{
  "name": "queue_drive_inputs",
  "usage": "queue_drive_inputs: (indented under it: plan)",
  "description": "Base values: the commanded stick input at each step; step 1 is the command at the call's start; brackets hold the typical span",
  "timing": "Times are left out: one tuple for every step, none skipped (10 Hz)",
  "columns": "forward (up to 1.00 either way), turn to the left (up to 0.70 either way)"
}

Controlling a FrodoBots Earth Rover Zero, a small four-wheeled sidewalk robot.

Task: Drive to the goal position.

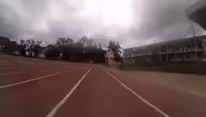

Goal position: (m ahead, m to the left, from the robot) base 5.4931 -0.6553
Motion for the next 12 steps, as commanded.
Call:
queue_drive_inputs:
  plan:
    - [0.67, 0.0]
    - [0.67, 0.0]
    - [0.67, 0.0]
    - [0.67, 0.0]
    - [0.67, 0.0]
    - [0.67, 0.0]
    - [0.67, 0.0]
    - [0.67, 0.0]
    - [0.67, 0.0]
    - [0.67, 0.0]
    - [0.67, 0.0]
    - [0.67, 0.0]
